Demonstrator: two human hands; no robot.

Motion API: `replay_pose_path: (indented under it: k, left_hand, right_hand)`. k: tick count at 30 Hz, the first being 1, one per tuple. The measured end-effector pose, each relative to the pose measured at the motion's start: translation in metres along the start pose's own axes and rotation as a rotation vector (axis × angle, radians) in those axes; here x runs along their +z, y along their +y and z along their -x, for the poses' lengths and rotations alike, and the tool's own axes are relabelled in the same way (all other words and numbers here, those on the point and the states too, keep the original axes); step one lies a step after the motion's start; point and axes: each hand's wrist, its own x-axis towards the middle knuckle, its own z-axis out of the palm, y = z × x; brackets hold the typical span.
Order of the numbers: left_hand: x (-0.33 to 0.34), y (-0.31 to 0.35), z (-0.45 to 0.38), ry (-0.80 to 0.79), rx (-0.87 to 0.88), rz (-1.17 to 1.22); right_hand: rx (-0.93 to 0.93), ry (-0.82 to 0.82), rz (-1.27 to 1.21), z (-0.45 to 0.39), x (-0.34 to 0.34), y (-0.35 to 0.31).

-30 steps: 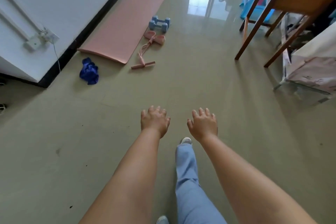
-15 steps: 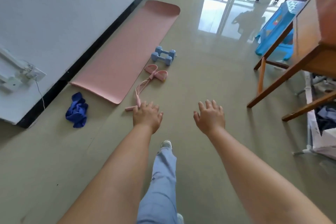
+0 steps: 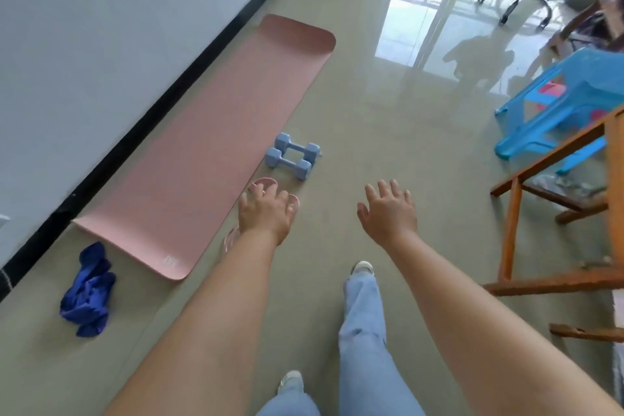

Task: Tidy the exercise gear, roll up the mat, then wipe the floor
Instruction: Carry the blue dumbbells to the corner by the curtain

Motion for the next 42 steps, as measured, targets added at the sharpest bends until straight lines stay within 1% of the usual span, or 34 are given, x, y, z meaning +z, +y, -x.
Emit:
replay_pose_path:
  k: [5, 9, 13, 18, 24, 28, 31, 33, 36, 39, 42]
  left_hand:
    - [-0.028, 0.031, -0.135, -0.051, -0.12, 0.089]
    - [-0.033, 0.035, -0.219, -0.112, -0.198, 0.15]
    - [-0.031, 0.017, -0.3, -0.167, -0.356, 0.215]
    - [-0.03, -0.006, -0.409, -0.215, -0.463, 0.308]
    - [-0.01, -0.025, -0.504, -0.329, -0.606, 0.38]
    - [0.024, -0.036, -0.555, -0.438, -0.748, 0.46]
    - [0.074, -0.039, -0.594, -0.453, -0.838, 0.53]
    - [0.119, -0.037, -0.619, -0.48, -0.893, 0.589]
    - [0.205, -0.03, -0.657, -0.51, -0.971, 0.677]
    - [0.293, -0.021, -0.695, -0.507, -1.064, 0.838]
    - [0.373, -0.02, -0.731, -0.484, -1.157, 0.984]
  right_hand:
    - [-0.129, -0.05, 0.057, -0.157, -0.046, 0.016]
    - [-0.213, -0.109, 0.125, -0.268, -0.069, 0.014]
    - [-0.334, -0.147, 0.184, -0.377, -0.08, -0.011]
    - [-0.427, -0.192, 0.241, -0.507, -0.088, -0.055]
    - [-0.542, -0.343, 0.302, -0.62, -0.065, -0.098]
    - [-0.601, -0.425, 0.386, -0.689, -0.022, -0.118]
    - [-0.667, -0.479, 0.418, -0.737, 0.03, -0.132]
    - [-0.697, -0.532, 0.443, -0.765, 0.075, -0.138]
    - [-0.715, -0.603, 0.479, -0.805, 0.158, -0.142]
    - [-0.688, -0.635, 0.532, -0.844, 0.244, -0.142]
    - [-0.609, -0.661, 0.575, -0.885, 0.321, -0.145]
